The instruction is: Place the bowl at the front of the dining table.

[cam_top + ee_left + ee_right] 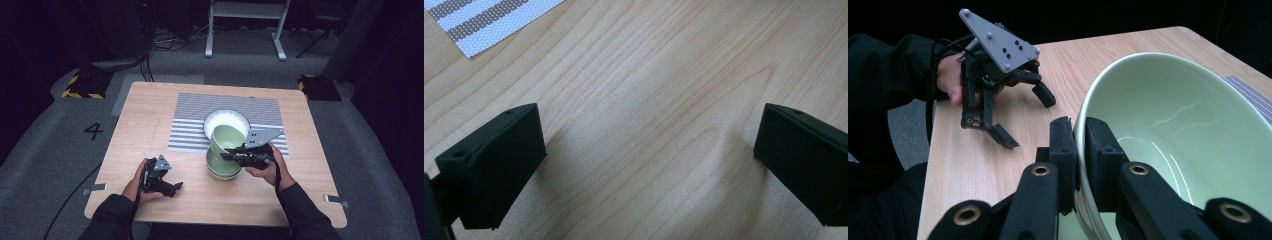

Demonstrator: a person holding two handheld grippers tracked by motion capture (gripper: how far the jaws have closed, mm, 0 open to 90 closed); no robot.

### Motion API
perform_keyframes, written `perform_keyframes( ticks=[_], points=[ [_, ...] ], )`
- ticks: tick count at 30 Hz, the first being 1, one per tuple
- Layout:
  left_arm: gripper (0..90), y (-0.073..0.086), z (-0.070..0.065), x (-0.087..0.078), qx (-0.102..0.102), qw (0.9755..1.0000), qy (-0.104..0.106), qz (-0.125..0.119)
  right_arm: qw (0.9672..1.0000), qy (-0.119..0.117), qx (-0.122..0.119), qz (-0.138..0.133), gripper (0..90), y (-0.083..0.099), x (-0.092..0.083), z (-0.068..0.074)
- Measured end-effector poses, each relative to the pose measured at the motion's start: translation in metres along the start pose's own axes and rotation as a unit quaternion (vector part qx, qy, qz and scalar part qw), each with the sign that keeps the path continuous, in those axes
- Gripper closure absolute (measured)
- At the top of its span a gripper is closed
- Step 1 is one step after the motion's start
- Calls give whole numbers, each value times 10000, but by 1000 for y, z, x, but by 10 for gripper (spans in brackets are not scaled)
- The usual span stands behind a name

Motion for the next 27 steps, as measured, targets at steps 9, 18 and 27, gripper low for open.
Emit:
perform_keyframes(
  ticks=[9,18,27],
  points=[
    [1,0,0,0,-8,10000,-4,0,9999,-71,33,-74,831,-1,1,1],
    [1,0,0,0,5,10000,-3,6,9998,10,96,-145,831,-4,0,-4],
    [1,0,0,0,6,10000,-3,6,9996,155,116,-221,831,-11,-5,-13]
  ],
)
Point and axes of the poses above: each handheld gripper's, and its own axes: x roughly forward along the jaws, y roughly out of its underside, z roughly to its left, the point moved 3 cm from there along x, roughly forward along the jaws, and after that the axes turned 9 degrees about y, right-handed, at the moved point
